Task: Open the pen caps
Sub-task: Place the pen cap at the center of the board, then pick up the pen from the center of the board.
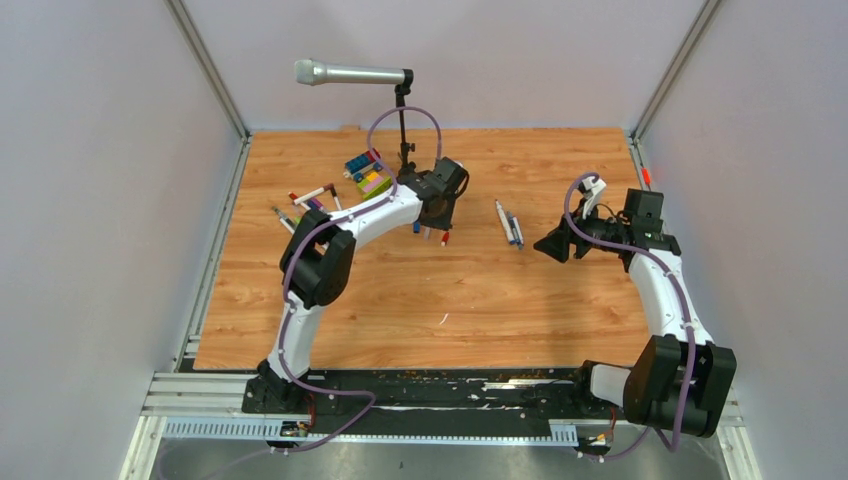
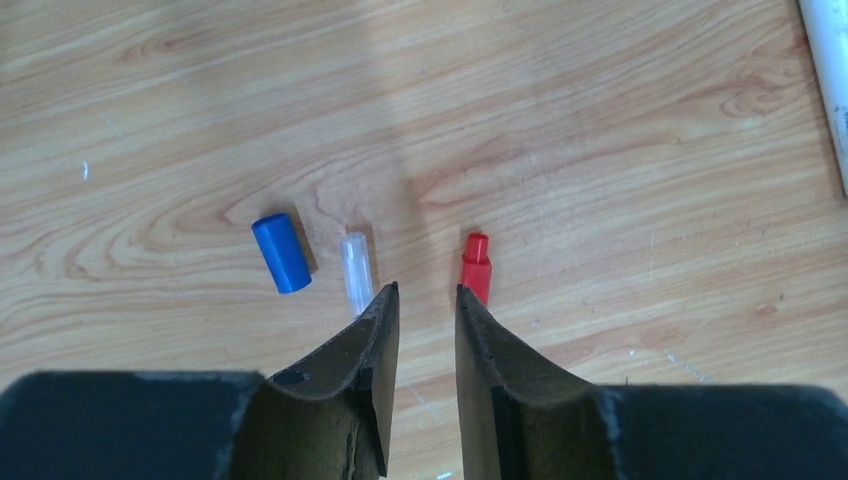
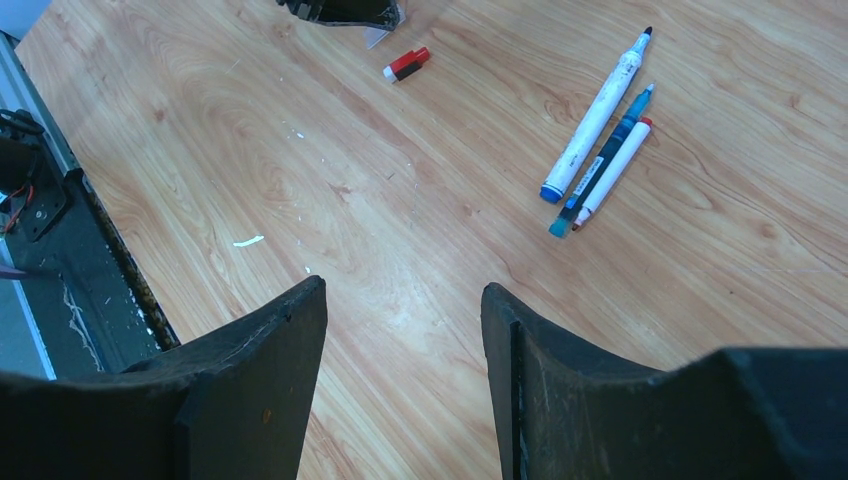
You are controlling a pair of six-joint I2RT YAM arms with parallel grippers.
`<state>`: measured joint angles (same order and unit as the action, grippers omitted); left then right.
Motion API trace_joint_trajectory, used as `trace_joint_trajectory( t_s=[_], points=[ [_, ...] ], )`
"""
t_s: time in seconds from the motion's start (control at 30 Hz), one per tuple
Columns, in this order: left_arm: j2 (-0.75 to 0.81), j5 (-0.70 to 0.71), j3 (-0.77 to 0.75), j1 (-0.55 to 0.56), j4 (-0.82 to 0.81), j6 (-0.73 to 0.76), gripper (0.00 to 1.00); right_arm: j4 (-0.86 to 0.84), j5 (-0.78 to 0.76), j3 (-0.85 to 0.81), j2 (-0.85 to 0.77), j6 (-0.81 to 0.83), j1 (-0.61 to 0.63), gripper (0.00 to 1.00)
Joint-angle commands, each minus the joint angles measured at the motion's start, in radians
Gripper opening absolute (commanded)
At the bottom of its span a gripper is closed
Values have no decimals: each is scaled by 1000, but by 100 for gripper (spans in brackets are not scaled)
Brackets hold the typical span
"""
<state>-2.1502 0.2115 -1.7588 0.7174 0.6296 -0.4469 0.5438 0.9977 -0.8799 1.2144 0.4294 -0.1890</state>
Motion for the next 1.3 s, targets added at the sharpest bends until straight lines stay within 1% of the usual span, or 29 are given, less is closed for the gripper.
trace_joint_trajectory(
  t_s=[0.0, 0.07, 0.17, 0.33, 0.4, 0.53, 0.63, 0.8, 0.9, 1.03, 1.13, 1.27],
  points=[
    [155, -10, 86, -6, -88, 61, 33, -38, 38, 9, -7, 23, -9, 59],
    [216, -21, 163, -6, -146, 92, 33, -38, 41, 9, -7, 24, -10, 59],
    [314, -1, 282, -6, -213, 137, 34, -38, 41, 9, -9, 25, -12, 59],
    [466, 92, 476, -18, -292, 170, 42, -38, 43, 10, -8, 26, -15, 59],
    [518, 94, 543, -41, -323, 175, 47, -39, 42, 10, -7, 26, -15, 59],
    [572, 49, 623, -133, -357, 203, 48, -38, 43, 10, -8, 26, -17, 59],
    [561, 16, 617, -200, -334, 266, 47, -38, 42, 10, -9, 27, -18, 59],
    [483, 9, 505, -296, -200, 428, 48, -39, 43, 10, -7, 26, -20, 59],
    [438, 24, 469, -325, -197, 555, 51, -39, 43, 11, -7, 27, -21, 59],
    [365, 37, 436, -340, -206, 684, 52, -39, 43, 12, -7, 28, -23, 59],
    [318, 14, 413, -351, -222, 742, 52, -39, 43, 12, -4, 28, -24, 59],
    [266, -85, 361, -394, -227, 757, 49, -39, 40, 12, 1, 27, -25, 59]
  ],
)
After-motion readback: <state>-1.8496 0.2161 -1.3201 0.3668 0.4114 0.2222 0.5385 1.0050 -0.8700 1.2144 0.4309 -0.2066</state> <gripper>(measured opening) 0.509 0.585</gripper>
